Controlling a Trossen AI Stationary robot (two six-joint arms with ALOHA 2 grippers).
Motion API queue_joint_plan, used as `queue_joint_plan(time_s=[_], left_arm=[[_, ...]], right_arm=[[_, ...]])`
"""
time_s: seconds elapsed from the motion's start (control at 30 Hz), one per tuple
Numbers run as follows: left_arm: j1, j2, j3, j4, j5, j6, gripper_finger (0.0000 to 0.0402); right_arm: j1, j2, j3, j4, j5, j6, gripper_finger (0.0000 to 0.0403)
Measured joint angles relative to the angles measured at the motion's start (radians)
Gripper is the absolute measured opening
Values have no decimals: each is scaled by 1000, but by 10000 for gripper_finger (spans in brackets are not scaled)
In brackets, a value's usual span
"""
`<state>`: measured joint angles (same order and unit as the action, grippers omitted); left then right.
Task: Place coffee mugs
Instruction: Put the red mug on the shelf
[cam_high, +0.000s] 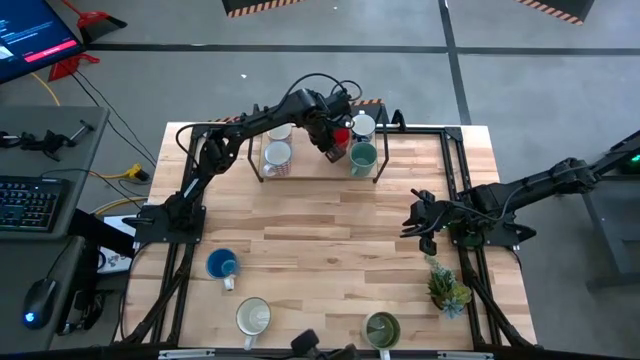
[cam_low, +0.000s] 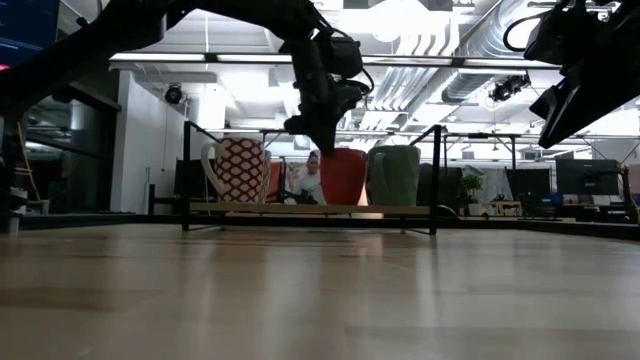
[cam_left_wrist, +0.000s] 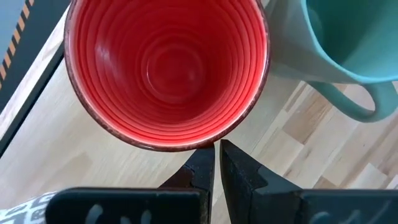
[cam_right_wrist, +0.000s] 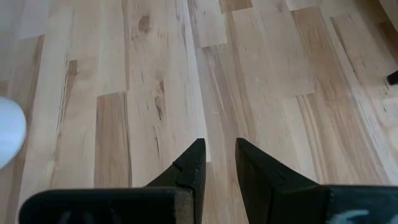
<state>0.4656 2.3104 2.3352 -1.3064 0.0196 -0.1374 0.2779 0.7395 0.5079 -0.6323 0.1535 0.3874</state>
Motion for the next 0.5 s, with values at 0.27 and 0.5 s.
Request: queue_joint_plan(time_s=[0.27,0.5], left_arm=[[-2,0,0,-15,121,-34,14],[-7,0,0,49,135,-17,14]], right_arm=[[0,0,0,0,0,-2,66],[0,0,0,0,0,-2,66]])
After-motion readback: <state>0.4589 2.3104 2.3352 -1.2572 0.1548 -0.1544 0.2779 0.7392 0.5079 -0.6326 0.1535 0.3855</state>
